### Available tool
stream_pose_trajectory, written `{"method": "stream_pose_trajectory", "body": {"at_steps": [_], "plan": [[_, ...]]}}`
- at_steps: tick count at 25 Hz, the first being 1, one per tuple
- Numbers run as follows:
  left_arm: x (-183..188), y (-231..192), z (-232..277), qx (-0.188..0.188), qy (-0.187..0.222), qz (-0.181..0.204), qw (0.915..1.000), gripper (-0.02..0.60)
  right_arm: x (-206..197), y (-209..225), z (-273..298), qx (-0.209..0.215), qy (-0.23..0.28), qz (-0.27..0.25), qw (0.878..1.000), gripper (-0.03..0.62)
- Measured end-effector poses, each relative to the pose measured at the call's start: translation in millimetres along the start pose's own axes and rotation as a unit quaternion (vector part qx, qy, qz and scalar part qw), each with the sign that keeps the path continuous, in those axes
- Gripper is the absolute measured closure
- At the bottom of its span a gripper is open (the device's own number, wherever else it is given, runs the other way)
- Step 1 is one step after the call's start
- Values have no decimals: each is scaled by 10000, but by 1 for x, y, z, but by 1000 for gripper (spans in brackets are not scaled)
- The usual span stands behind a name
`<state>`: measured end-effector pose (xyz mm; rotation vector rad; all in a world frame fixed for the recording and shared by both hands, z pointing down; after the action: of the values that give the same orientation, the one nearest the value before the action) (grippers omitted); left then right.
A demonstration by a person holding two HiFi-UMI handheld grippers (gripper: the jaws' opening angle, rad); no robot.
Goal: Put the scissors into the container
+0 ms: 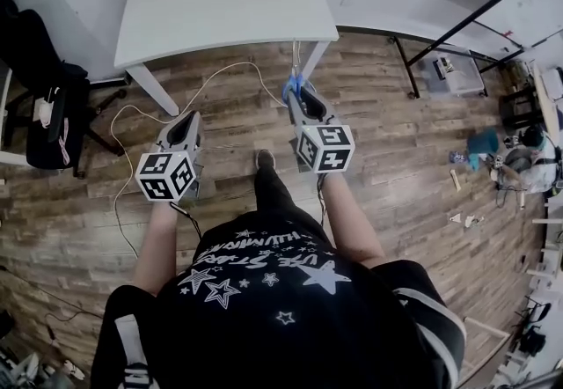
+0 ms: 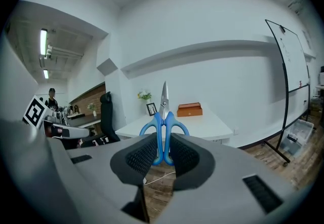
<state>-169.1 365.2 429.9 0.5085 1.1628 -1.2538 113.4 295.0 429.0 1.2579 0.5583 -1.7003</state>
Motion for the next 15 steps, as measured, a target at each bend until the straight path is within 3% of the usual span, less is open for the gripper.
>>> {"method": "stream_pose_trajectory", "body": {"at_steps": [15], "plan": [[94, -20, 198, 240, -81, -59, 9997, 563, 78, 150, 158, 196, -187, 103, 9996, 494]]}}
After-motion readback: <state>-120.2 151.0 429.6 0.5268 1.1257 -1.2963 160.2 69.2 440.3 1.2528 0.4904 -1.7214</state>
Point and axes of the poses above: the fingertips, and each gripper's own axes: z forward along the fingers, y to its right, x out of its top, the point moved 8 cm from there along -z, backward along the fingers, and after that the axes turned 6 degrees about -y, right-handed, at the moved point
